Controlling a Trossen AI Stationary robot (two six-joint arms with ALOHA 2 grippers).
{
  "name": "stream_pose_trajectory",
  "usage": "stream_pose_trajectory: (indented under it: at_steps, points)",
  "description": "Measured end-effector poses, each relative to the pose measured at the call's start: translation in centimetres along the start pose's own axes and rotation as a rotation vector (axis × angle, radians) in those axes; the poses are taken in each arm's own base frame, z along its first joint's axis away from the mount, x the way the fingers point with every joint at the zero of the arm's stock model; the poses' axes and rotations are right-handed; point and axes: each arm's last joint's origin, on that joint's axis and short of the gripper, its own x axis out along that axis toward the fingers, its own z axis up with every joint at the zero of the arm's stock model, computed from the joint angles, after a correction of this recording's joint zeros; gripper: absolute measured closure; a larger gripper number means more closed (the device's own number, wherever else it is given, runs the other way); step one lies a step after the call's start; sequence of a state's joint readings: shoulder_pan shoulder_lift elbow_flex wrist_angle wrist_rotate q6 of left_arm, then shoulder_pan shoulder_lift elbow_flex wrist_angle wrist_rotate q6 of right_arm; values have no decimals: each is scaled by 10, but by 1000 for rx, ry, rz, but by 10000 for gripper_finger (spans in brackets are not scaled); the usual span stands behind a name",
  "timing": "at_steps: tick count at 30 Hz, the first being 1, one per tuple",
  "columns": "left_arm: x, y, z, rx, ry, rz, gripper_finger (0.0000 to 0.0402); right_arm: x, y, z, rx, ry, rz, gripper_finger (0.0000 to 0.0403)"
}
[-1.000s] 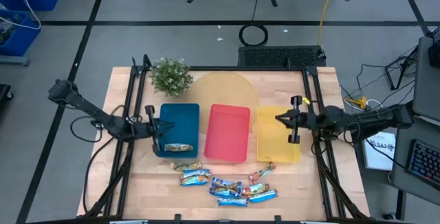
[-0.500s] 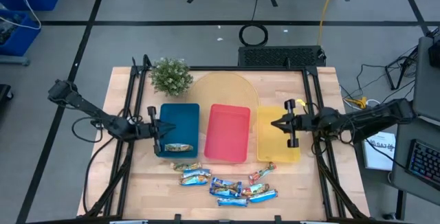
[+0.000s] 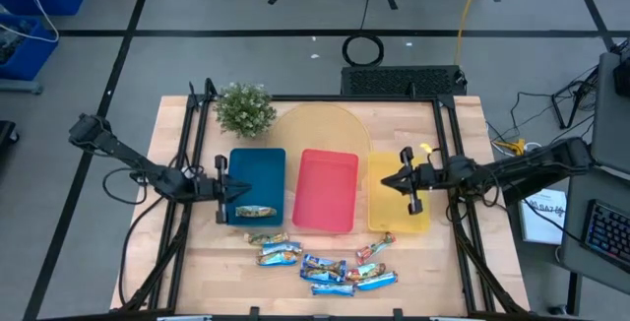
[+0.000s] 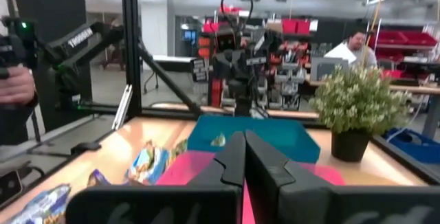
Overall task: Pick and place Granola Bars by type
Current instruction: Put the top blue granola bar into the red bin
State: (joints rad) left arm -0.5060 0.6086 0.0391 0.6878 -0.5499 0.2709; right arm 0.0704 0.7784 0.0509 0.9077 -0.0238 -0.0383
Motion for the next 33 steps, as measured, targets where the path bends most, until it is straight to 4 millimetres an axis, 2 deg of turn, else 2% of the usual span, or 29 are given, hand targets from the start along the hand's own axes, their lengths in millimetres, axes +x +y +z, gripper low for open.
stream_pose_trajectory:
  at_steps: [4, 8, 11, 13, 16, 19, 24, 29, 33]
  points:
    - [0, 0, 0, 25, 4, -1, 366, 3, 0, -7, -22, 52, 3, 403]
    - [0, 0, -1, 26, 5, -1, 366, 11, 4, -4, 6, 35, 22, 403]
    - [0, 0, -1, 32, 5, -1, 366, 40, 11, 25, -11, 6, 64, 403]
    - [0, 0, -1, 43, 11, -2, 366, 63, 18, 42, -43, 120, 57, 403]
    - [0, -1, -3, 52, 26, -5, 366, 97, 35, 66, -125, 383, -55, 403]
    - [0, 0, -4, 58, 42, 22, 366, 127, 60, 93, -244, 537, -146, 403]
    - [0, 1, -4, 29, 52, 50, 366, 167, 126, 117, -476, 664, -80, 403]
    - [0, 0, -6, 15, 60, 40, 366, 191, 179, 118, -675, 695, -241, 403]
    - [0, 0, -5, -15, 56, 42, 366, 208, 212, 115, -605, 631, -202, 403]
